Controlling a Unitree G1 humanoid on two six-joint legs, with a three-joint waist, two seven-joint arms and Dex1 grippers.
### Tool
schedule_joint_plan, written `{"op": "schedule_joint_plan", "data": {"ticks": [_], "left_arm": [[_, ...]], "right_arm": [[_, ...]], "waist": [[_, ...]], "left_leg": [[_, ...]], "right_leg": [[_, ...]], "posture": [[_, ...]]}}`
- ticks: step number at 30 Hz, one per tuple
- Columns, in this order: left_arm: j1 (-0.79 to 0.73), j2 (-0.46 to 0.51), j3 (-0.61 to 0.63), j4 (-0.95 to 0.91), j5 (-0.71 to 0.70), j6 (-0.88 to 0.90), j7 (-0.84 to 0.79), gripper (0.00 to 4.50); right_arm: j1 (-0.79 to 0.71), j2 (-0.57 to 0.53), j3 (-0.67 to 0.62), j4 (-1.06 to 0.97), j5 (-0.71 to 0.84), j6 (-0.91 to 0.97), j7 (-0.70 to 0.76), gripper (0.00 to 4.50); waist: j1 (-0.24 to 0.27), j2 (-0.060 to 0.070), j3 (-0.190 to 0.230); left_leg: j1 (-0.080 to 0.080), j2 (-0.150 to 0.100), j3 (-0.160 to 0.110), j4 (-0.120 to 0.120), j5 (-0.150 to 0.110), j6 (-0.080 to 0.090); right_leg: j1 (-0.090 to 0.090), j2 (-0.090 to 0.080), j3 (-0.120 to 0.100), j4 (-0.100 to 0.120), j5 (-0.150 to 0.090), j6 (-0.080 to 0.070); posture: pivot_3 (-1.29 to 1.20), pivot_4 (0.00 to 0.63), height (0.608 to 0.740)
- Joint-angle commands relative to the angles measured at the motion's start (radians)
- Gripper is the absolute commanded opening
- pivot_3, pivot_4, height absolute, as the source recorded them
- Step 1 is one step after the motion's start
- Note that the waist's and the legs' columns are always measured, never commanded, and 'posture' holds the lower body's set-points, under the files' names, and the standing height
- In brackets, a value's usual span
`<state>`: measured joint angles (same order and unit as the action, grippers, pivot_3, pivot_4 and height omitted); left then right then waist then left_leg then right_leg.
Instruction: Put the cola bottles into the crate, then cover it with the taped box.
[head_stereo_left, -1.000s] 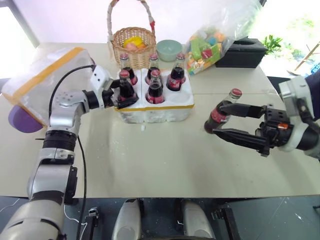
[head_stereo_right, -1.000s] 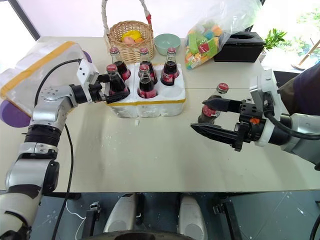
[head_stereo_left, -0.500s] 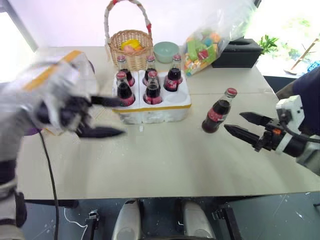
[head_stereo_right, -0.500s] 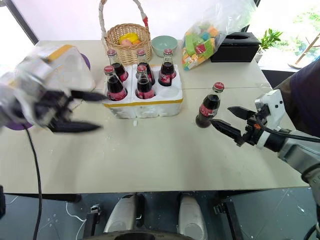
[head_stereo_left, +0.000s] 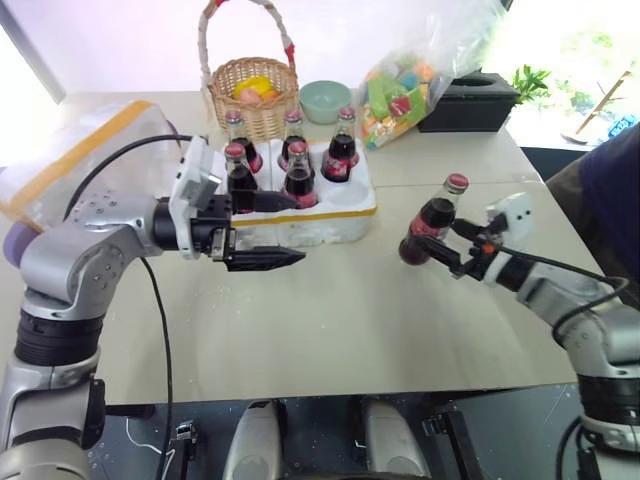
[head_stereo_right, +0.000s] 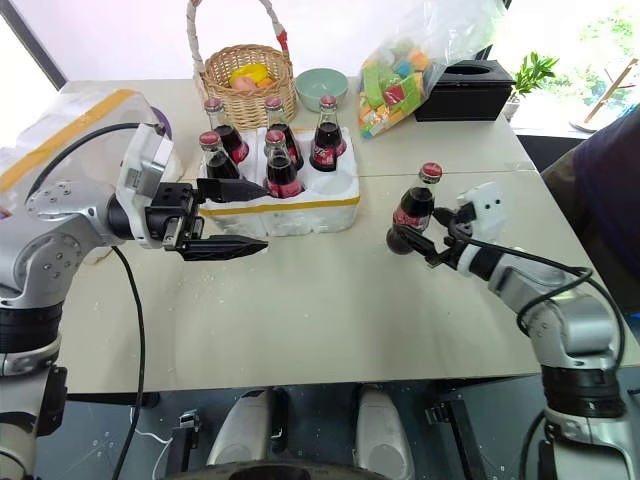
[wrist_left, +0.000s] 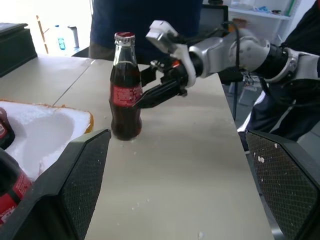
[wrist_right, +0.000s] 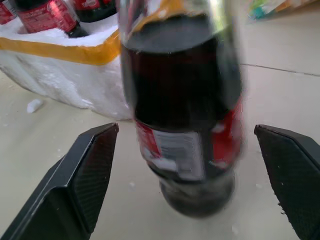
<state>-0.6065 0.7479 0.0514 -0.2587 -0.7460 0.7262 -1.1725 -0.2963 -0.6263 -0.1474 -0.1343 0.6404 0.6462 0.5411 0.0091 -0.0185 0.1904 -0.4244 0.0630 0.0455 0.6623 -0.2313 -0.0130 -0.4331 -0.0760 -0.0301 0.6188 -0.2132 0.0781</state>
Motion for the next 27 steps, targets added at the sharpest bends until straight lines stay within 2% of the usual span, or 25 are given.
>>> {"op": "schedule_joint_plan", "data": {"ticks": [1, 4, 5, 6, 11, 15, 22, 27], "left_arm": [[-0.032, 0.01, 0.011, -0.002, 0.008, -0.019, 0.005, 4.46], [-0.03, 0.016, 0.024, -0.007, -0.001, -0.008, 0.011, 4.5], [-0.025, 0.021, 0.029, -0.009, -0.006, -0.003, 0.011, 4.5], [-0.019, 0.026, 0.036, -0.011, -0.01, 0.0, 0.012, 4.5], [0.029, 0.055, 0.082, -0.009, -0.016, 0.005, 0.042, 4.5], [0.082, 0.084, 0.14, -0.006, -0.014, -0.001, 0.075, 4.5], [0.099, 0.084, 0.161, -0.001, -0.008, -0.019, 0.106, 4.5], [0.11, 0.086, 0.174, -0.017, -0.014, -0.021, 0.125, 4.5]], "right_arm": [[-0.058, 0.027, 0.016, 0.062, -0.059, -0.065, 0.02, 4.5], [-0.075, 0.044, -0.001, 0.061, -0.056, -0.078, 0.04, 3.62], [-0.077, 0.045, -0.011, 0.047, -0.048, -0.079, 0.047, 3.11], [-0.082, 0.045, -0.024, 0.032, -0.037, -0.078, 0.053, 2.84], [-0.17, 0.039, -0.09, -0.067, 0.088, -0.029, 0.089, 2.85], [-0.402, 0.084, -0.031, -0.048, 0.112, 0.034, 0.059, 2.85], [-0.653, 0.205, 0.126, 0.216, -0.063, -0.031, 0.069, 2.85], [-0.676, 0.236, 0.253, 0.368, -0.215, -0.091, 0.108, 2.85]], "waist": [[0.002, 0.0, 0.0], [0.004, 0.0, 0.0], [0.003, 0.0, 0.0], [0.002, 0.0, 0.0], [-0.004, 0.005, 0.003], [-0.027, 0.006, 0.004], [-0.019, 0.005, 0.003], [-0.018, 0.005, 0.004]], "left_leg": [[0.0, 0.0, 0.0, 0.0, 0.0, 0.0], [-0.001, 0.0, 0.0, 0.0, 0.0, 0.0], [-0.001, 0.0, 0.0, 0.0, 0.0, 0.0], [-0.001, 0.0, 0.0, 0.0, 0.0, 0.0], [-0.001, 0.0, 0.001, -0.001, 0.0, 0.0], [-0.002, 0.0, 0.002, 0.0, 0.0, 0.0], [-0.002, 0.003, 0.0, -0.002, 0.0, 0.0], [-0.004, 0.002, 0.001, -0.001, 0.0, 0.0]], "right_leg": [[0.0, 0.0, 0.0, 0.0, 0.0, 0.0], [0.0, 0.0, 0.0, 0.0, 0.0, 0.0], [0.0, 0.0, 0.0, 0.0, 0.0, 0.0], [0.0, 0.0, 0.0, 0.0, 0.0, 0.0], [-0.002, 0.0, 0.001, 0.001, 0.0, 0.0], [-0.007, 0.0, 0.003, 0.006, 0.0, 0.0], [-0.009, 0.005, 0.002, 0.011, 0.0, 0.002], [-0.009, 0.003, 0.002, 0.01, 0.0, 0.002]], "posture": [[0.0, 0.15, 0.74], [0.0, 0.15, 0.74], [0.0, 0.15, 0.74], [0.0, 0.15, 0.74], [0.0, 0.15, 0.74], [0.0, 0.15, 0.74], [0.0, 0.15, 0.74], [0.0, 0.15, 0.74]]}}
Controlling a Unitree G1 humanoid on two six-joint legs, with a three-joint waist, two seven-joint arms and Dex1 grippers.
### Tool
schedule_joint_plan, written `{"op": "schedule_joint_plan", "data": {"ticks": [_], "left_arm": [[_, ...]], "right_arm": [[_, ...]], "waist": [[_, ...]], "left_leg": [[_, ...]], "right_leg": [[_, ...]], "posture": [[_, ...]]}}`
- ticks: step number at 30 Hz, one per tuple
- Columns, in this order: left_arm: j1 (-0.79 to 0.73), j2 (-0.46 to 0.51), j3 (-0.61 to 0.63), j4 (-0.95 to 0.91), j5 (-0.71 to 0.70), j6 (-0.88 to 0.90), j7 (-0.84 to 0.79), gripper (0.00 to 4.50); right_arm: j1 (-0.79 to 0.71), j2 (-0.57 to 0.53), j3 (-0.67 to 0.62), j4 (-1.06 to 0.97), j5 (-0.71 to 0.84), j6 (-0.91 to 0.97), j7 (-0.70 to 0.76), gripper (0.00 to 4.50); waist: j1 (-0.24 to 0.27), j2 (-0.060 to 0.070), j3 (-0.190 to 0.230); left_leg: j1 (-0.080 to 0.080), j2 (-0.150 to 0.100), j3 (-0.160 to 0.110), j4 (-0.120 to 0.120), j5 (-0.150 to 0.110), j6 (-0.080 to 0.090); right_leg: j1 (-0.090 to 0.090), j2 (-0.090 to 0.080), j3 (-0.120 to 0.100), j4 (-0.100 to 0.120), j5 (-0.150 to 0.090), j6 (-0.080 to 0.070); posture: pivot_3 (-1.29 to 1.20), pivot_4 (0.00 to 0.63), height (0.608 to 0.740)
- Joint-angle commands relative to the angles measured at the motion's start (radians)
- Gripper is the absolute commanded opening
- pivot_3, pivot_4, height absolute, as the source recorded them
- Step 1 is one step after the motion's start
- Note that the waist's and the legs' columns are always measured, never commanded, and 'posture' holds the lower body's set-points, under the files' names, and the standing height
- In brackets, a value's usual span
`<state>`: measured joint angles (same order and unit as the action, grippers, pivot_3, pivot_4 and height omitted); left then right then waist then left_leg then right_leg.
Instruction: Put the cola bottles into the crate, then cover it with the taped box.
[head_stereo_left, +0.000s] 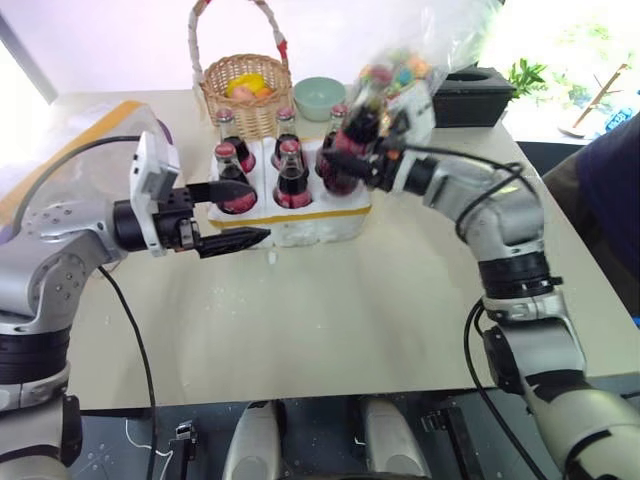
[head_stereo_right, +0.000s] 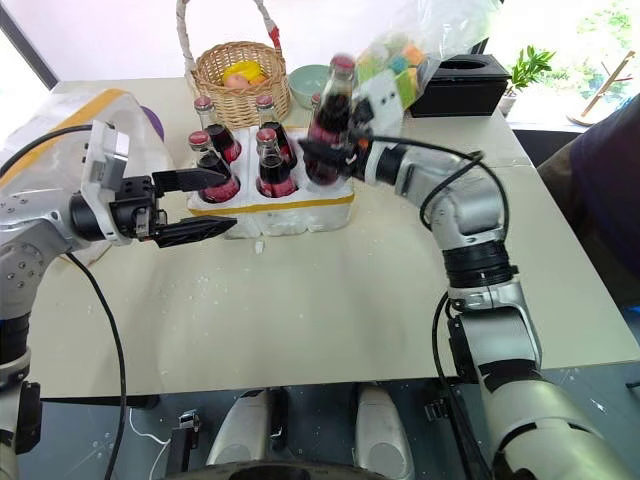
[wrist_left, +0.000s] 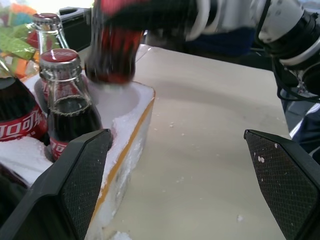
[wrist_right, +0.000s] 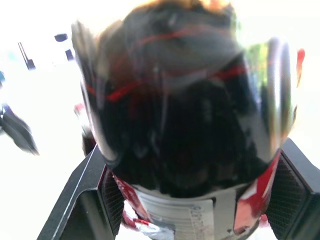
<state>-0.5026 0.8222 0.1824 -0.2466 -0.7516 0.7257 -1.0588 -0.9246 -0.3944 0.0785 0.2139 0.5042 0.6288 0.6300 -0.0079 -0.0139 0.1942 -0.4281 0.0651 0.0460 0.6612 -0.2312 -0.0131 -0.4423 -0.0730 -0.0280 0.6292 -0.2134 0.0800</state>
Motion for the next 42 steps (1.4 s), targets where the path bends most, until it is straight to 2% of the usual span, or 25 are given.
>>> {"op": "schedule_joint_plan", "data": {"ticks": [1, 7, 9, 10, 11, 13, 19, 23, 26, 29, 32, 35, 38, 40, 42], "left_arm": [[0.011, 0.014, 0.047, -0.033, -0.01, -0.021, 0.012, 4.5], [0.029, 0.023, 0.065, -0.04, -0.013, -0.019, 0.024, 4.5], [0.034, 0.028, 0.069, -0.04, -0.012, -0.015, 0.024, 4.5], [0.039, 0.034, 0.073, -0.041, -0.011, -0.012, 0.022, 4.5], [0.042, 0.039, 0.076, -0.042, -0.01, -0.009, 0.021, 4.5], [0.053, 0.063, 0.094, -0.041, -0.012, -0.004, 0.016, 4.5], [0.157, 0.299, 0.379, 0.024, -0.06, 0.096, -0.073, 4.5], [0.363, 0.515, 0.656, 0.288, 0.141, 0.058, -0.286, 4.5], [0.516, 0.605, 0.728, 0.503, 0.295, -0.062, -0.447, 4.5], [0.572, 0.687, 0.66, 0.777, 0.414, -0.245, -0.517, 4.5], [0.506, 0.732, 0.478, 0.972, 0.479, -0.422, -0.508, 4.5], [0.281, 0.716, 0.269, 1.077, 0.522, -0.479, -0.482, 4.5], [-0.081, 0.615, 0.023, 1.2, 0.686, -0.538, -0.438, 4.5], [-0.275, 0.554, -0.083, 1.294, 0.78, -0.561, -0.403, 4.5], [-0.406, 0.507, -0.156, 1.377, 0.848, -0.577, -0.382, 4.5]], "right_arm": [[-0.042, 0.009, 0.045, 0.04, -0.107, -0.09, 0.023, 2.85], [-0.03, 0.061, 0.107, 0.171, -0.227, -0.142, 0.016, 2.85], [-0.037, 0.076, 0.104, 0.207, -0.245, -0.146, 0.016, 3.91], [-0.038, 0.078, 0.102, 0.211, -0.255, -0.152, 0.019, 4.26], [-0.039, 0.079, 0.1, 0.214, -0.263, -0.156, 0.021, 4.48], [-0.032, 0.063, 0.077, 0.173, -0.253, -0.143, 0.035, 4.48], [0.088, -0.181, -0.136, -0.227, -0.041, 0.1, 0.16, 4.48], [0.158, -0.352, -0.303, -0.386, 0.131, 0.276, 0.234, 4.48], [0.212, -0.452, -0.372, -0.458, 0.228, 0.338, 0.304, 4.48], [0.237, -0.519, -0.429, -0.499, 0.331, 0.394, 0.363, 4.48], [0.254, -0.552, -0.463, -0.54, 0.402, 0.389, 0.408, 4.48], [0.247, -0.564, -0.479, -0.546, 0.456, 0.408, 0.398, 4.48], [0.269, -0.574, -0.499, -0.577, 0.495, 0.411, 0.382, 4.48], [0.282, -0.576, -0.51, -0.587, 0.515, 0.413, 0.363, 4.48], [0.295, -0.581, -0.523, -0.596, 0.535, 0.415, 0.341, 4.48]], "waist": [[-0.003, 0.0, 0.0], [-0.006, 0.0, 0.0], [-0.009, -0.001, -0.001], [-0.011, -0.001, -0.001], [-0.011, -0.001, -0.001], [-0.011, -0.001, -0.001], [0.0, -0.001, 0.0], [-0.007, -0.001, 0.001], [-0.012, -0.001, 0.0], [-0.011, -0.001, 0.0], [-0.009, -0.001, 0.0], [0.0, -0.003, -0.001], [0.016, -0.004, -0.002], [0.025, -0.005, -0.002], [0.023, -0.008, -0.002]], "left_leg": [[-0.001, 0.0, 0.0, 0.0, 0.0, 0.0], [0.0, 0.001, 0.0, -0.001, 0.0, 0.0], [0.002, 0.001, 0.0, -0.001, 0.0, 0.0], [0.002, 0.001, 0.0, -0.001, 0.0, 0.0], [0.003, 0.001, 0.0, -0.001, 0.0, 0.0], [0.003, 0.001, 0.0, -0.001, 0.0, 0.0], [-0.001, 0.001, 0.0, -0.002, 0.0, -0.001], [0.001, 0.001, 0.003, -0.009, 0.0, -0.001], [0.007, 0.001, 0.005, -0.015, 0.0, -0.002], [0.01, 0.003, 0.005, -0.017, -0.001, -0.002], [0.009, 0.003, 0.005, -0.017, -0.001, -0.002], [0.007, 0.003, 0.008, -0.016, -0.003, -0.005], [-0.001, 0.001, 0.01, -0.014, -0.001, -0.003], [-0.002, 0.0, 0.012, -0.013, 0.0, -0.002], [-0.003, 0.0, 0.012, -0.012, 0.0, -0.002]], "right_leg": [[-0.001, 0.0, 0.0, 0.0, 0.0, 0.0], [-0.002, 0.001, 0.0, 0.001, 0.0, 0.0], [0.0, 0.001, 0.0, 0.001, 0.0, 0.0], [0.0, 0.001, 0.0, 0.001, 0.0, 0.0], [0.001, 0.001, 0.001, 0.001, 0.0, 0.0], [0.001, 0.001, 0.0, 0.001, 0.0, -0.001], [-0.003, 0.0, 0.0, 0.0, 0.0, 0.0], [-0.004, -0.001, 0.0, -0.003, -0.002, -0.003], [-0.003, 0.0, -0.001, -0.004, -0.007, -0.011], [-0.004, 0.0, -0.001, -0.001, -0.009, -0.015], [-0.007, -0.001, -0.001, 0.0, -0.009, -0.015], [-0.014, -0.005, -0.003, 0.0, -0.009, -0.015], [-0.015, -0.008, -0.004, 0.001, -0.008, -0.015], [-0.015, -0.007, -0.003, 0.001, -0.007, -0.014], [-0.015, -0.006, -0.003, 0.002, -0.003, -0.006]], "posture": [[0.0, 0.15, 0.74], [0.0, 0.15, 0.74], [0.0, 0.15, 0.74], [0.0, 0.15, 0.74], [0.0, 0.15, 0.74], [0.0, 0.15, 0.74], [0.0, 0.15, 0.74], [0.0, 0.15, 0.74], [0.0, 0.15, 0.74], [0.0, 0.15, 0.74], [0.0, 0.15, 0.74], [0.0, 0.15, 0.74], [0.0, 0.15, 0.74], [0.0, 0.15, 0.74], [0.0, 0.15, 0.74]]}}
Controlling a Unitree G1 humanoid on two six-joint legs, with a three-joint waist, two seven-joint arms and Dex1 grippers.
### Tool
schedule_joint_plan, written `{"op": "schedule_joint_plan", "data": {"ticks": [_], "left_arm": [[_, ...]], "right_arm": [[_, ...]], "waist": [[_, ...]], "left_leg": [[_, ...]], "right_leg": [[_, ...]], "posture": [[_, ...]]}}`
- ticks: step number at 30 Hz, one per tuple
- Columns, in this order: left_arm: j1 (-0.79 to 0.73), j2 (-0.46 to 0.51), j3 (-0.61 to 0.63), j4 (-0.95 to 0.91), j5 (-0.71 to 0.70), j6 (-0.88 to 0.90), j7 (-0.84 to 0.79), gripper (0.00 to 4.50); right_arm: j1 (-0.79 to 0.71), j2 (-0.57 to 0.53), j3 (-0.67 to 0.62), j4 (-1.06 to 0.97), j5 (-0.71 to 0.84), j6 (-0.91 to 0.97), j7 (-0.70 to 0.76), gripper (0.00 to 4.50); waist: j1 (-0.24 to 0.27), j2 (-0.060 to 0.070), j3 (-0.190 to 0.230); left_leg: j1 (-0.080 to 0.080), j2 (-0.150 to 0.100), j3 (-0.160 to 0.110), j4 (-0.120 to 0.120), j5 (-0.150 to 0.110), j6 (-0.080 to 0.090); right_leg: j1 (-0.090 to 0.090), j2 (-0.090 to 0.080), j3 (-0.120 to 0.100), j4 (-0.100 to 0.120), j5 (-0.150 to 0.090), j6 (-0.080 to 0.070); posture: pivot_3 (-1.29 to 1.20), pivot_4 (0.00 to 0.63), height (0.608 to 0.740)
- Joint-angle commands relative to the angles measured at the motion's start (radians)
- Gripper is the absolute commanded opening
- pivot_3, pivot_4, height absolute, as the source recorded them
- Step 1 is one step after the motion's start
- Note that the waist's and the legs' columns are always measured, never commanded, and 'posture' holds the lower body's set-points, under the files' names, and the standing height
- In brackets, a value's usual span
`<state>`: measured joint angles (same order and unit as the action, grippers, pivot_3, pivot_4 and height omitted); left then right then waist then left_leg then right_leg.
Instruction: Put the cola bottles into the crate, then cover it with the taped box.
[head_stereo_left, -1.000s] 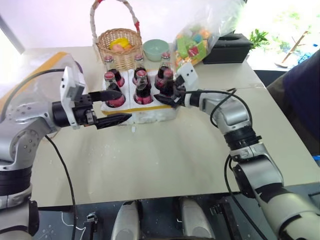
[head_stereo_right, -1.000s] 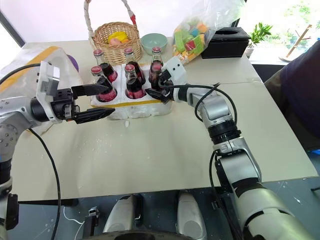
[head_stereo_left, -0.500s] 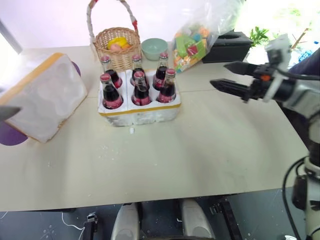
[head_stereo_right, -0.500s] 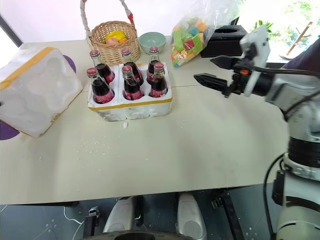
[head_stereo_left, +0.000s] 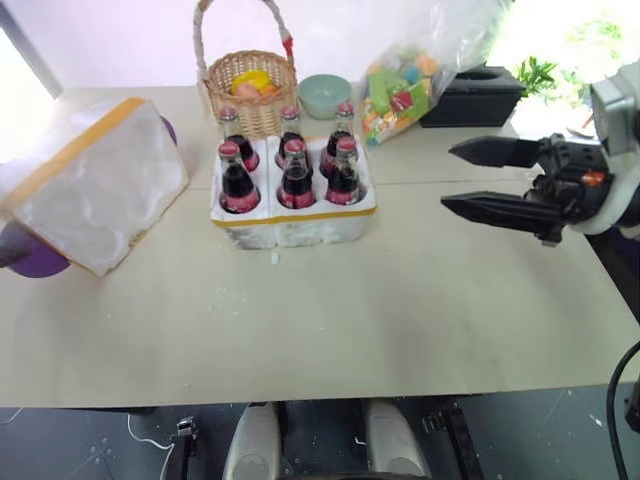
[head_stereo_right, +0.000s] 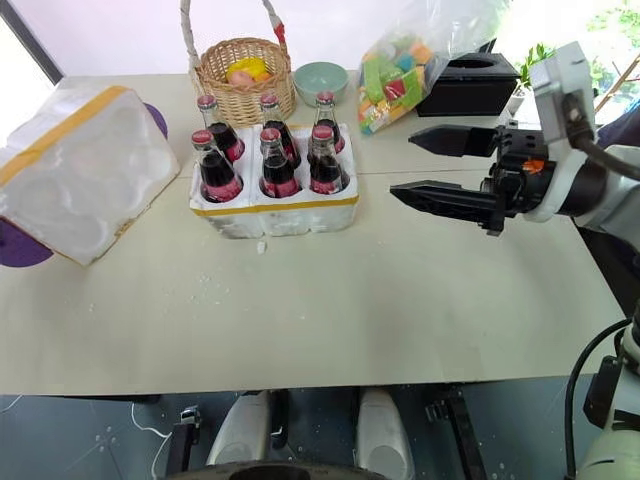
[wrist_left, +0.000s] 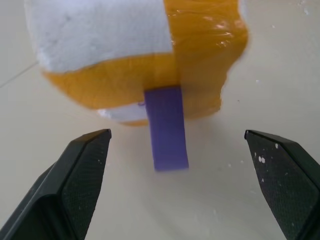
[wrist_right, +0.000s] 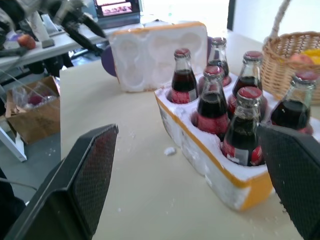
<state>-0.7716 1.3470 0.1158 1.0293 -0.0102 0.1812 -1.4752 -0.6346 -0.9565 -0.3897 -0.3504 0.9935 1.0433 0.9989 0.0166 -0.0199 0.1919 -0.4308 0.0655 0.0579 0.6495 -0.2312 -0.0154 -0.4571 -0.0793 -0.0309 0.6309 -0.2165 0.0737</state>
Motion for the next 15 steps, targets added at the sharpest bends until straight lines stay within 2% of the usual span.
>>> {"op": "schedule_joint_plan", "data": {"ticks": [1, 7, 10, 11, 15], "left_arm": [[-0.19, -0.041, -0.118, 0.138, 0.133, -0.032, 0.045, 4.5], [-0.324, -0.12, -0.189, 0.252, 0.214, -0.064, 0.113, 4.5], [-0.34, -0.136, -0.195, 0.27, 0.23, -0.072, 0.12, 3.6], [-0.344, -0.138, -0.195, 0.272, 0.234, -0.073, 0.117, 3.16], [-0.353, -0.141, -0.194, 0.278, 0.237, -0.084, 0.13, 1.01]], "right_arm": [[0.013, -0.021, -0.063, -0.037, 0.053, 0.001, -0.043, 4.48], [0.062, -0.033, -0.112, -0.068, 0.112, 0.008, -0.116, 4.48], [0.095, -0.038, -0.134, -0.091, 0.141, 0.009, -0.143, 4.5], [0.102, -0.039, -0.138, -0.095, 0.147, 0.007, -0.15, 4.5], [0.124, -0.04, -0.141, -0.1, 0.162, -0.003, -0.177, 4.5]], "waist": [[-0.001, -0.004, 0.0], [-0.006, -0.005, 0.0], [-0.006, -0.005, 0.0], [-0.006, -0.006, 0.0], [-0.005, -0.006, 0.0]], "left_leg": [[0.0, 0.0, 0.0, 0.001, 0.0, 0.0], [0.0, 0.0, 0.0, 0.002, 0.0, 0.0], [0.0, 0.001, 0.0, 0.001, 0.0, 0.0], [0.0, 0.001, 0.0, 0.001, 0.0, 0.0], [-0.001, 0.001, 0.0, 0.002, 0.0, 0.0]], "right_leg": [[0.0, 0.0, 0.0, 0.0, 0.001, 0.002], [0.0, 0.0, 0.001, 0.0, 0.002, 0.004], [-0.001, 0.0, 0.001, 0.0, 0.002, 0.004], [-0.001, 0.0, 0.001, 0.0, 0.002, 0.004], [0.0, 0.0, 0.001, 0.0, 0.002, 0.004]], "posture": [[0.0, 0.15, 0.74], [0.0, 0.15, 0.74], [0.0, 0.15, 0.74], [0.0, 0.15, 0.74], [0.0, 0.15, 0.74]]}}
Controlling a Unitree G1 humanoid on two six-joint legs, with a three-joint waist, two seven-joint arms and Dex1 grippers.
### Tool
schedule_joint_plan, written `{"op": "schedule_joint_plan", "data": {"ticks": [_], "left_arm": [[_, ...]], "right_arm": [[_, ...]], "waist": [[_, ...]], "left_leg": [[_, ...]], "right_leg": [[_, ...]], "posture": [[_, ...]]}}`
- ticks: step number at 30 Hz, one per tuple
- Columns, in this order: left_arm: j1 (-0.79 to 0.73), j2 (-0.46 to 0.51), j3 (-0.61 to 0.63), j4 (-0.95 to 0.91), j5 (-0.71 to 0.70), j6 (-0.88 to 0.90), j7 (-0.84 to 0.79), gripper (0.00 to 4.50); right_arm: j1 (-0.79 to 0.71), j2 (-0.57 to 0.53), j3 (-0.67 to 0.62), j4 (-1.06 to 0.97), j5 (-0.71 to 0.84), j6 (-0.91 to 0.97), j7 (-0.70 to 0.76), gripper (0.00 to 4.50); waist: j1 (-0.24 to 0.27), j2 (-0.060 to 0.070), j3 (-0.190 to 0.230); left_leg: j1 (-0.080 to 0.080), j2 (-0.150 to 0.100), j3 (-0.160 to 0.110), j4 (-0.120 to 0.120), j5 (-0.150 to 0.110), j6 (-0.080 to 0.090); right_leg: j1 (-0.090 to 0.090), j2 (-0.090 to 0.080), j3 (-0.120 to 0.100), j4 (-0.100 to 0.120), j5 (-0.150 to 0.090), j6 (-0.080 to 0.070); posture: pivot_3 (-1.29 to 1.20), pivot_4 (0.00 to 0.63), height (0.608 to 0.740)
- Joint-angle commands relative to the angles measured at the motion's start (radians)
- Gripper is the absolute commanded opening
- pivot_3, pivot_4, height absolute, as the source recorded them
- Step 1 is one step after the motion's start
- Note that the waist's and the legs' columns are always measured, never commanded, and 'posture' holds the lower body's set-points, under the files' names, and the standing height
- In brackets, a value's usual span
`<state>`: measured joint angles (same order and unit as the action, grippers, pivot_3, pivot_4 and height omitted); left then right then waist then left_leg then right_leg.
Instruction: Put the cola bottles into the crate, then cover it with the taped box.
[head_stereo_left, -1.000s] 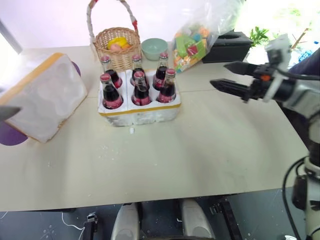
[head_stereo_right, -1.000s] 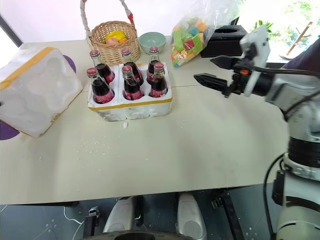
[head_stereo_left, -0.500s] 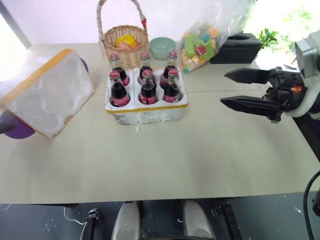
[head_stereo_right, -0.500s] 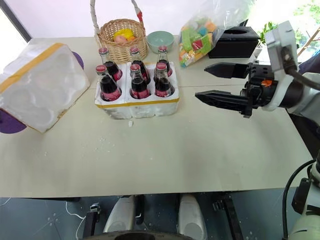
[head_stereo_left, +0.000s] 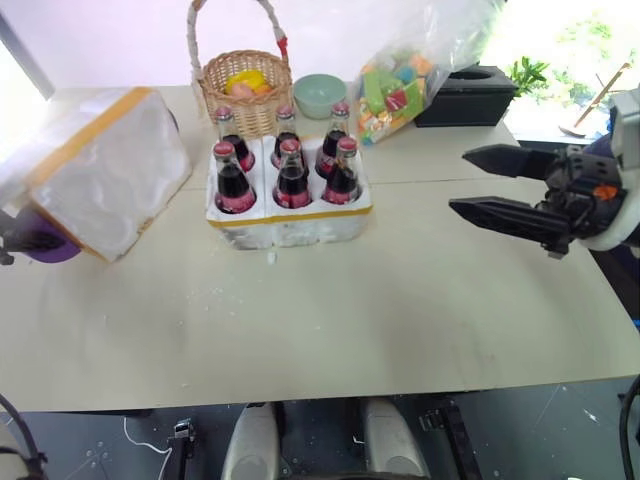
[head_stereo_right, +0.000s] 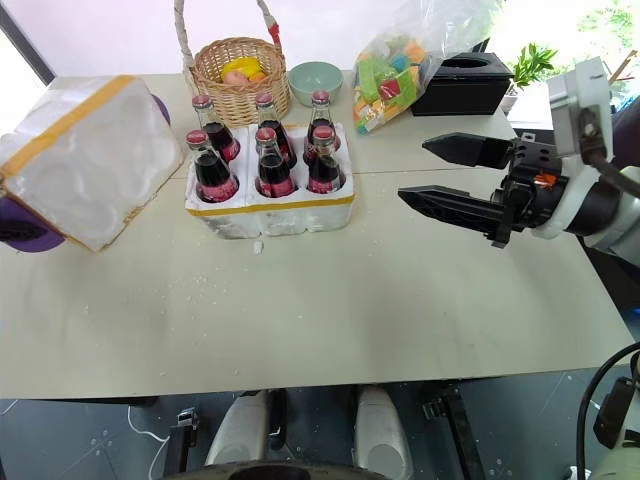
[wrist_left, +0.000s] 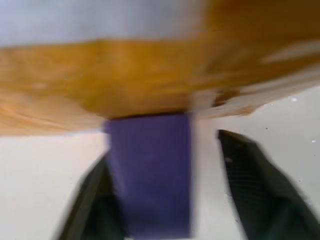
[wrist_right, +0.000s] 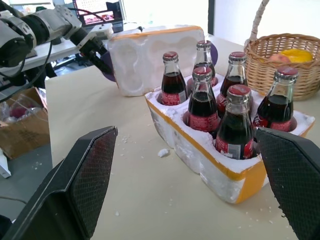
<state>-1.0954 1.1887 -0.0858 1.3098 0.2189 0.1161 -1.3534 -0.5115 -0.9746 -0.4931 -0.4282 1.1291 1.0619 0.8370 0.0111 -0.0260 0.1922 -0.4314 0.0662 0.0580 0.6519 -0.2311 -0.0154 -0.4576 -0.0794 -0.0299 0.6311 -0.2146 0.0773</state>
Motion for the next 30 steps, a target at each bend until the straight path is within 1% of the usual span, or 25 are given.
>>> {"op": "schedule_joint_plan", "data": {"ticks": [1, 2, 4, 6, 8, 9, 10, 14, 16, 18, 20, 22, 24, 29, 30], "left_arm": [[-0.031, 0.016, 0.008, -0.002, 0.008, -0.025, 0.014, 0.57], [-0.032, 0.017, 0.01, -0.002, 0.009, -0.038, 0.027, 0.33], [-0.036, 0.012, 0.028, -0.011, -0.001, -0.091, 0.086, 0.33], [-0.055, -0.009, 0.066, -0.032, -0.029, -0.21, 0.212, 0.33], [-0.078, -0.025, 0.092, -0.04, -0.043, -0.262, 0.29, 0.33], [-0.09, -0.032, 0.101, -0.055, -0.048, -0.316, 0.331, 0.33], [-0.101, -0.046, 0.113, -0.092, -0.055, -0.39, 0.374, 0.33], [-0.092, -0.071, 0.137, -0.174, -0.076, -0.55, 0.452, 0.33], [-0.05, -0.087, 0.154, -0.273, -0.102, -0.611, 0.476, 0.33], [0.034, -0.095, 0.158, -0.451, -0.103, -0.674, 0.518, 0.33], [0.112, -0.105, 0.168, -0.616, -0.105, -0.678, 0.556, 0.33], [0.173, -0.11, 0.172, -0.75, -0.077, -0.676, 0.603, 0.33], [0.226, -0.107, 0.161, -0.854, -0.018, -0.683, 0.647, 0.33], [0.291, -0.125, 0.103, -0.978, 0.23, -0.68, 0.829, 0.33], [0.306, -0.12, 0.071, -0.995, 0.319, -0.701, 0.884, 0.33]], "right_arm": [[0.005, -0.022, -0.035, -0.022, 0.025, -0.026, -0.018, 4.5], [0.013, -0.023, -0.033, -0.025, 0.021, -0.03, -0.019, 4.5], [0.039, -0.027, -0.028, -0.036, 0.004, -0.042, -0.014, 4.5], [0.079, -0.041, -0.022, -0.04, -0.007, -0.036, -0.012, 4.5], [0.108, -0.051, -0.02, -0.046, -0.014, -0.042, -0.007, 4.5], [0.127, -0.053, -0.026, -0.045, 0.003, -0.03, -0.008, 4.5], [0.154, -0.048, -0.029, -0.055, -0.014, -0.044, -0.011, 4.5], [0.208, -0.042, -0.03, -0.077, -0.055, -0.083, -0.036, 4.5], [0.232, -0.037, -0.039, -0.077, -0.051, -0.081, -0.051, 4.5], [0.256, -0.032, -0.049, -0.079, -0.039, -0.077, -0.062, 4.5], [0.269, -0.031, -0.051, -0.08, -0.031, -0.079, -0.07, 4.5], [0.273, -0.03, -0.051, -0.08, -0.026, -0.082, -0.079, 4.5], [0.272, -0.025, -0.046, -0.077, -0.022, -0.083, -0.088, 4.5], [0.251, -0.01, -0.025, -0.067, -0.005, -0.086, -0.113, 4.5], [0.244, -0.006, -0.021, -0.064, -0.002, -0.087, -0.121, 4.5]], "waist": [[0.0, 0.0, 0.0], [0.0, 0.0, 0.0], [0.001, 0.0, 0.0], [0.004, 0.0, 0.0], [0.006, -0.002, 0.0], [0.006, -0.002, 0.0], [0.006, -0.003, 0.0], [0.0, -0.003, 0.0], [-0.002, -0.003, -0.001], [-0.002, -0.003, -0.001], [0.001, -0.003, -0.001], [0.001, -0.003, -0.001], [0.002, -0.003, -0.001], [0.002, -0.002, -0.001], [0.002, -0.002, -0.001]], "left_leg": [[0.0, 0.0, 0.0, 0.0, 0.0, 0.0], [0.0, 0.0, 0.0, 0.0, 0.0, 0.0], [0.0, 0.0, 0.0, 0.0, 0.0, 0.0], [0.0, 0.0, 0.0, 0.0, 0.0, 0.0], [-0.001, 0.0, -0.001, 0.001, 0.0, 0.0], [-0.002, 0.0, -0.002, 0.002, 0.0, 0.0], [-0.003, 0.0, -0.002, 0.003, 0.0, 0.0], [-0.008, 0.0, -0.003, 0.01, 0.0, 0.0], [-0.007, 0.0, -0.002, 0.012, 0.0, 0.0], [-0.007, 0.0, -0.002, 0.012, 0.0, 0.0], [-0.007, 0.0, -0.003, 0.012, 0.0, 0.0], [-0.007, 0.0, -0.003, 0.012, 0.0, 0.0], [-0.008, 0.0, -0.003, 0.013, 0.0, 0.0], [-0.006, -0.001, -0.003, 0.013, 0.0, 0.0], [-0.006, -0.001, -0.003, 0.013, 0.0, 0.0]], "right_leg": [[0.0, 0.0, 0.0, 0.0, 0.0, 0.0], [0.0, 0.0, 0.0, 0.0, 0.0, 0.0], [0.0, 0.0, 0.0, 0.0, 0.0, 0.0], [0.0, 0.0, 0.0, 0.0, 0.0, 0.0], [0.0, 0.0, -0.001, 0.001, 0.0, 0.0], [0.0, 0.0, -0.001, 0.001, 0.0, 0.0], [0.0, 0.0, -0.001, 0.001, 0.0, 0.0], [0.0, 0.0, -0.001, 0.0, 0.002, 0.003], [0.0, -0.001, 0.0, 0.0, 0.003, 0.004], [0.0, -0.001, 0.0, 0.001, 0.003, 0.004], [0.0, -0.001, 0.0, 0.001, 0.003, 0.004], [0.0, -0.001, 0.0, 0.001, 0.003, 0.004], [0.0, -0.001, 0.0, 0.001, 0.003, 0.004], [0.002, 0.0, 0.0, 0.001, 0.004, 0.005], [0.003, 0.0, 0.0, 0.001, 0.004, 0.005]], "posture": [[0.0, 0.15, 0.74], [0.0, 0.15, 0.74], [0.0, 0.15, 0.74], [0.0, 0.15, 0.74], [0.0, 0.15, 0.74], [0.0, 0.15, 0.74], [0.0, 0.15, 0.74], [0.0, 0.15, 0.74], [0.0, 0.15, 0.74], [0.0, 0.15, 0.74], [0.0, 0.15, 0.74], [0.0, 0.15, 0.74], [0.0, 0.15, 0.74], [0.0, 0.15, 0.74], [0.0, 0.15, 0.74]]}}
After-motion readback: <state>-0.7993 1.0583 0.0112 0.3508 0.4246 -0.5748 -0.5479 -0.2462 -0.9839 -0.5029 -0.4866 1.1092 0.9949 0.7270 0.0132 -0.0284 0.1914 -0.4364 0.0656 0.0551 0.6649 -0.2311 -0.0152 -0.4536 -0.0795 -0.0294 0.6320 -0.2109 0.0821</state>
